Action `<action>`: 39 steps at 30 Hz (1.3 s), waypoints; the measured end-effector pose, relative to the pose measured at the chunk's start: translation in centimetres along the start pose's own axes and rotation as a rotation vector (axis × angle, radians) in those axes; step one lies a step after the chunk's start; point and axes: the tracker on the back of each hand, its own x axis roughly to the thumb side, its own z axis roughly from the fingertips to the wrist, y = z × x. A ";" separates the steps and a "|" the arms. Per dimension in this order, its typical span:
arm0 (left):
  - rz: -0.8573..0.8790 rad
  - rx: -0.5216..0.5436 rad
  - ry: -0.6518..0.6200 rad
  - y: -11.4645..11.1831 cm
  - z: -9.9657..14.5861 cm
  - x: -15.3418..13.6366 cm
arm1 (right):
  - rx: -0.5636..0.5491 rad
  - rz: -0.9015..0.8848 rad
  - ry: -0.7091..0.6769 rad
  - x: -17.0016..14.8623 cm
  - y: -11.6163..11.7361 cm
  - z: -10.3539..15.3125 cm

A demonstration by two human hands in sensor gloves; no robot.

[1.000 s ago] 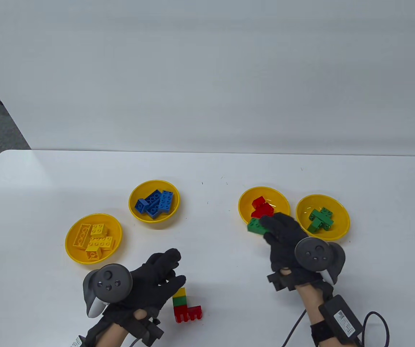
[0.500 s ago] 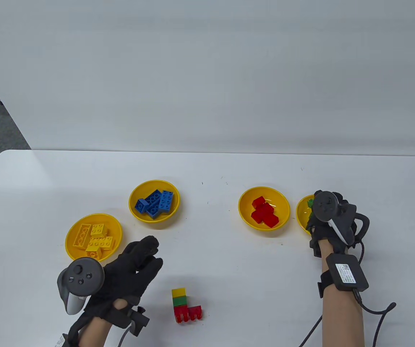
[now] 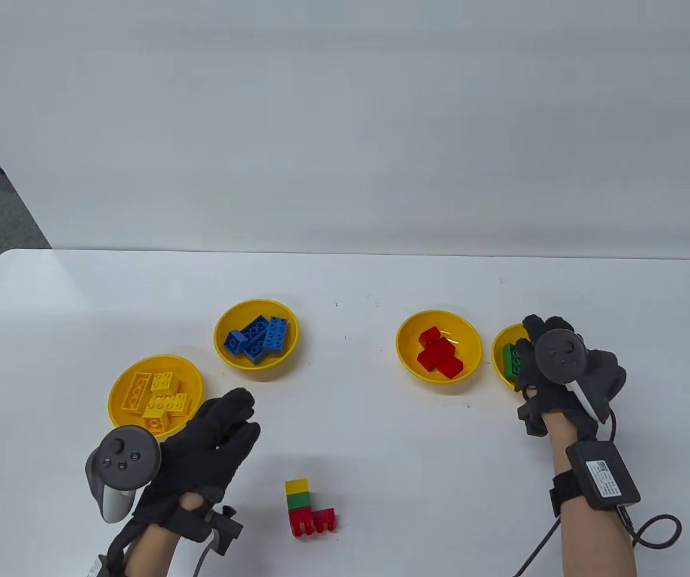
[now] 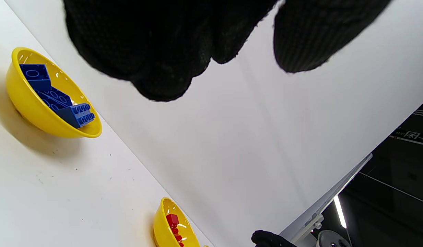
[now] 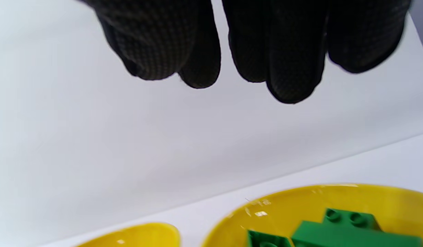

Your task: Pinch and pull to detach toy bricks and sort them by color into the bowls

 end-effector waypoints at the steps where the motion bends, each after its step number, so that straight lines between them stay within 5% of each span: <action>1: 0.004 0.000 -0.001 0.0 0.0 0.0 | -0.022 -0.030 -0.028 0.5 -0.8 0.5; 8: -0.017 -0.041 0.006 -0.8 0.0 0.0 | -0.065 -0.254 -0.180 3.8 -3.6 4.7; 11: -0.090 -0.160 0.036 -2.0 -0.3 -0.1 | -0.048 -0.328 -0.237 4.9 -3.2 7.0; 17: -0.459 -0.483 -0.032 -6.2 -0.1 1.5 | 0.068 -0.333 -0.298 5.7 -0.7 9.3; 24: -0.663 -0.645 -0.169 -10.9 0.1 4.8 | 0.105 -0.388 -0.315 6.3 -0.3 10.2; 28: -0.917 -0.679 -0.199 -12.4 0.6 3.9 | 0.098 -0.376 -0.337 6.4 -0.6 10.4; 33: -0.800 -0.825 -0.042 -13.4 0.7 0.5 | 0.104 -0.392 -0.340 6.4 -0.5 10.5; 39: -0.698 -0.804 -0.001 -12.7 0.8 -0.9 | 0.123 -0.380 -0.365 6.6 -0.2 10.8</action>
